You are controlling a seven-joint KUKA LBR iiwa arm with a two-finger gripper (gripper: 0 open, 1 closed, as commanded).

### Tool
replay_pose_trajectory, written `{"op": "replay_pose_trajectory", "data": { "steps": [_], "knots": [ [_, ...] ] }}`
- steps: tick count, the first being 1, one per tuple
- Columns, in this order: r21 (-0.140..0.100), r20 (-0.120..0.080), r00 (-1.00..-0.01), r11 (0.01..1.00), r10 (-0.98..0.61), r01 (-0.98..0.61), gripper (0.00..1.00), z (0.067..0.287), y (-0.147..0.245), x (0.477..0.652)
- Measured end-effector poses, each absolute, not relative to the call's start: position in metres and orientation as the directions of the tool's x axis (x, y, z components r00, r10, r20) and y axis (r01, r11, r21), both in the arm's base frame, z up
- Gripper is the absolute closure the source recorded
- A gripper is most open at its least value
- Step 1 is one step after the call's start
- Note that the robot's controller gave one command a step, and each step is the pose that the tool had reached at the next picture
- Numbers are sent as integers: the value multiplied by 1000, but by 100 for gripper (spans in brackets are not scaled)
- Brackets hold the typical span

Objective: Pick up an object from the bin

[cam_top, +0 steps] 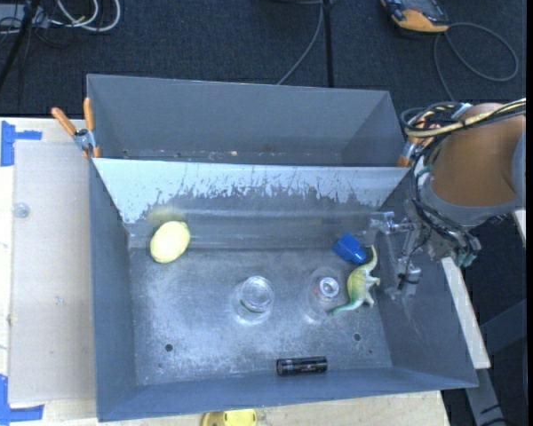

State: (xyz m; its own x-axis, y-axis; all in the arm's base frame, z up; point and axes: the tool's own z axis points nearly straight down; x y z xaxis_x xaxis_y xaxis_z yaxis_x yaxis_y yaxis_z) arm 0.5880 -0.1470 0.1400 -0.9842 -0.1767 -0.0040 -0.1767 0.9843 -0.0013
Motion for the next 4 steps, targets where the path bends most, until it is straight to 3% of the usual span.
{"op": "replay_pose_trajectory", "data": {
  "steps": [1,2,3,4],
  "knots": [
    [5,5,-948,948,-319,-319,0,87,-148,589],
    [-1,-3,-819,819,-574,-574,0,130,-147,605],
    [3,-1,-751,751,-660,-660,0,84,-140,615],
    [-2,-5,-459,459,-889,-889,100,69,-129,620]
  ]
}}
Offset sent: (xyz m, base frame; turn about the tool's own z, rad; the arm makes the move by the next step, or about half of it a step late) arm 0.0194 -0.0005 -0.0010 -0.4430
